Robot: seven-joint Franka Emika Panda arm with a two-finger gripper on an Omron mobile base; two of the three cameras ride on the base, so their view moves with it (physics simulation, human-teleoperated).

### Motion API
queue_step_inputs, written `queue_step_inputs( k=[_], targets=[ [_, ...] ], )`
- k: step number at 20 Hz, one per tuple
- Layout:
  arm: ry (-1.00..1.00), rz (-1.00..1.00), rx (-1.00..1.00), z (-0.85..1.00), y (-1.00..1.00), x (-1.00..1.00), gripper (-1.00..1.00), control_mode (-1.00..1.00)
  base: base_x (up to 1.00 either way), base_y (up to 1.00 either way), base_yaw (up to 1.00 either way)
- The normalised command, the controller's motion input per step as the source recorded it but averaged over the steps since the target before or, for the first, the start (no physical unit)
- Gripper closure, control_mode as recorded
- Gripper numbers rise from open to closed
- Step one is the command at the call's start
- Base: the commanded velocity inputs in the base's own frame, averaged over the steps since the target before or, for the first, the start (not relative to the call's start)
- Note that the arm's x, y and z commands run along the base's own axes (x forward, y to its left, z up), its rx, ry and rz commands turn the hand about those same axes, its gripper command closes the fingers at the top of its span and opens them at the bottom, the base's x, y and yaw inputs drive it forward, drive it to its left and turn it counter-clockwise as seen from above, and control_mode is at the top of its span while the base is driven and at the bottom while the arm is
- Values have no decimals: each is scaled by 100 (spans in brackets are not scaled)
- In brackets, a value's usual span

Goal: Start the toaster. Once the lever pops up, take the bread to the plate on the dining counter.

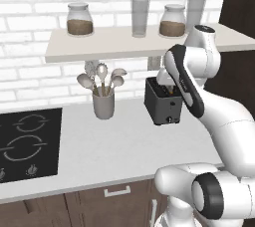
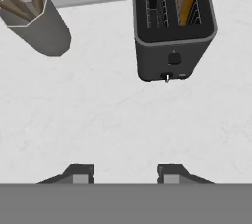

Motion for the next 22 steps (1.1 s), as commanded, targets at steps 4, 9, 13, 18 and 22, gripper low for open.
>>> queue_step_inputs(
  k=[4, 9, 13, 18, 22],
  targets=[
    [0, 0, -1, -2, 0, -7, -100, -100, 0, 0, 0],
    [-2, 0, 0, -19, -34, -29, -100, -100, 0, 0, 0],
    [-7, 0, -2, -31, -21, -7, -100, -100, 0, 0, 0],
    [-3, 4, -8, -35, -2, 9, -100, -100, 0, 0, 0],
    [0, 5, -14, -42, 0, 31, 100, -100, 0, 0, 0]
  ],
)
